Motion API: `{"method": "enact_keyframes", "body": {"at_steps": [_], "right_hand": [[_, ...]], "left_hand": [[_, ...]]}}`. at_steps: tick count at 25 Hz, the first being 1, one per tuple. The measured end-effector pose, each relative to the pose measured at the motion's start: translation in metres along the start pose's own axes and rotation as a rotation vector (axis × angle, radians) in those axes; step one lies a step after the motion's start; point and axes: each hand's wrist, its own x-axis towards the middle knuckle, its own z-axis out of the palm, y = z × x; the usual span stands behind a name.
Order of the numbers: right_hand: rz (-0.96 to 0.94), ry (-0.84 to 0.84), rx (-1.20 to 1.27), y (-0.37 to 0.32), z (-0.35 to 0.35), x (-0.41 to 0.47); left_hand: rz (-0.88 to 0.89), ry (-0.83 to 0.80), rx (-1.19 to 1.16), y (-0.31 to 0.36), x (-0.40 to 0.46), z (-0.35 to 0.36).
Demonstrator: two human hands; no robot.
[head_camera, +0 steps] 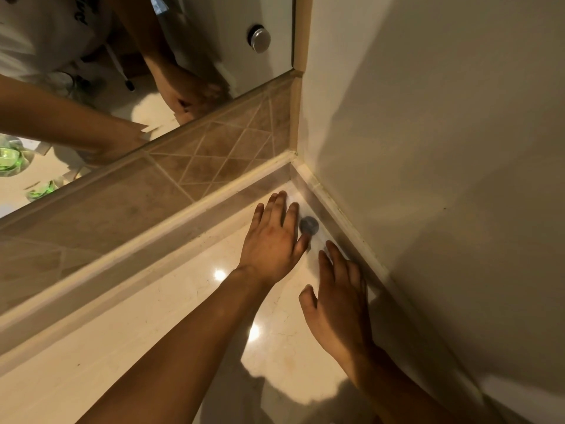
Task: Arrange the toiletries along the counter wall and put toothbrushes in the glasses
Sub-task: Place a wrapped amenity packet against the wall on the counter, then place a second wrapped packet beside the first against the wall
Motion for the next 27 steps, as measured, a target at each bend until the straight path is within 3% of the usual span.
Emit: {"method": "enact_keyframes", "body": {"at_steps": [12, 18, 20, 23, 24, 27], "right_hand": [[-0.337, 0.072, 0.155, 0.001, -0.033, -0.075], [-0.456, -0.041, 0.451, 0.002, -0.068, -0.138], [-0.634, -0.013, 0.429, -0.005, -0.076, -0.175], [-1.031, 0.306, 0.143, -0.002, -0.071, -0.199], [-1.144, 0.344, 0.061, -0.004, -0.068, -0.214], [-1.244, 0.352, -0.015, -0.004, -0.055, -0.247]], "left_hand": [[-0.127, 0.019, -0.156, 0.018, -0.125, -0.075], [-0.262, 0.281, -0.256, 0.036, -0.234, -0.101], [-0.355, 0.377, -0.319, 0.053, -0.293, -0.098], [-0.416, 0.450, -0.395, 0.074, -0.346, -0.086], [-0.452, 0.471, -0.407, 0.083, -0.373, -0.079], [-0.576, 0.466, -0.463, 0.103, -0.440, -0.043]]}}
